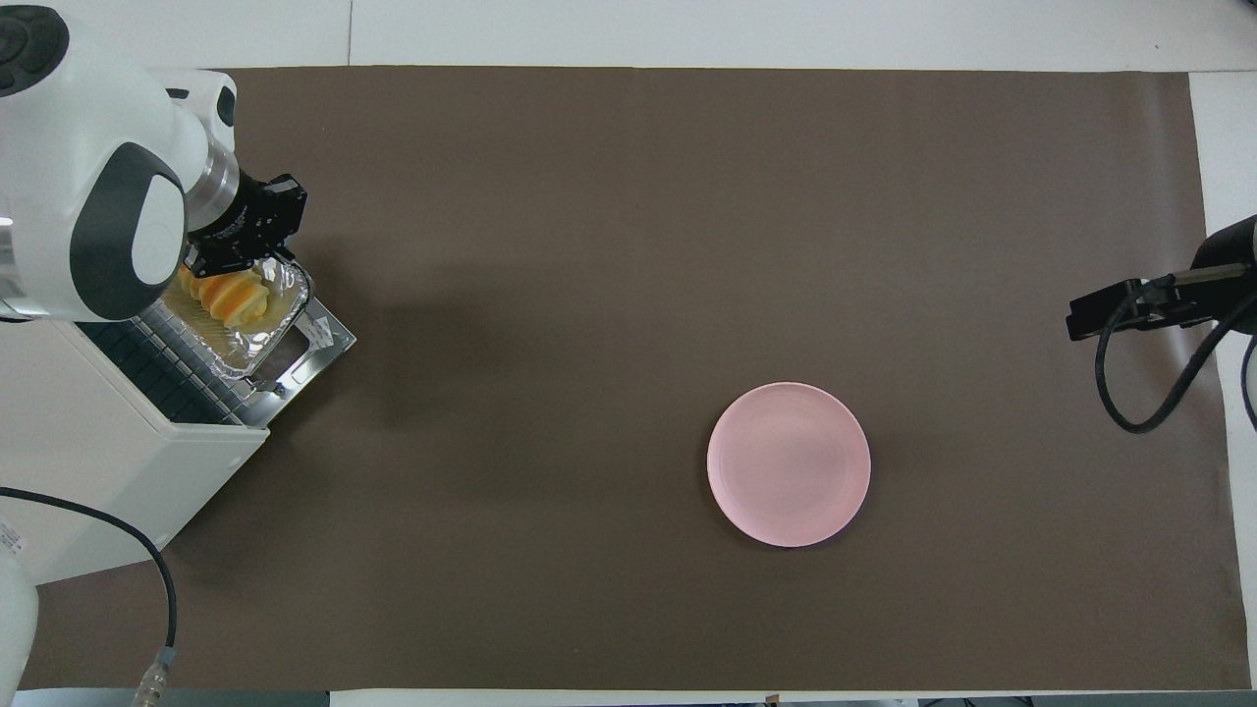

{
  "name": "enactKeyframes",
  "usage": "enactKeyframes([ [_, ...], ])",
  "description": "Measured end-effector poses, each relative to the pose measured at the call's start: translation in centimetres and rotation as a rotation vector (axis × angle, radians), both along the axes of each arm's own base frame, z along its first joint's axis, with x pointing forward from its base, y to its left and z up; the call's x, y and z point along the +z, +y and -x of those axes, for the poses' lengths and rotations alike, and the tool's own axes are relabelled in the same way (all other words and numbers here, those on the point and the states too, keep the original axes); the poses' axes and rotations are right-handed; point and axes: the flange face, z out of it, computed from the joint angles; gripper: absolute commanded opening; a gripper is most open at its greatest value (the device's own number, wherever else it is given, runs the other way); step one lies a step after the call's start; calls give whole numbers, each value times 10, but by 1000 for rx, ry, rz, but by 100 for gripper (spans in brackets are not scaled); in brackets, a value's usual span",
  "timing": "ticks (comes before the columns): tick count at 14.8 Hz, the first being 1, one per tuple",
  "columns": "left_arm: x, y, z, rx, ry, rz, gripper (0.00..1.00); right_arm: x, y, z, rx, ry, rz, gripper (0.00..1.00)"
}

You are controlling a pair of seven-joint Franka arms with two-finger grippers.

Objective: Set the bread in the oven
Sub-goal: 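Push the foil tray into the toaster oven with the left gripper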

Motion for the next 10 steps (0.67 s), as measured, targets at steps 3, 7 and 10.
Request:
enactKeyframes([
  [3, -18, 37, 4, 29, 39, -22, 0, 0, 3, 0, 0, 0, -18, 100],
  [7, -35, 61, 20, 52, 88, -57, 0, 0, 5, 0, 2, 0, -24, 100],
  [10, -40, 76, 29, 98, 102, -95, 0, 0, 5, 0, 2, 0, -24, 100],
])
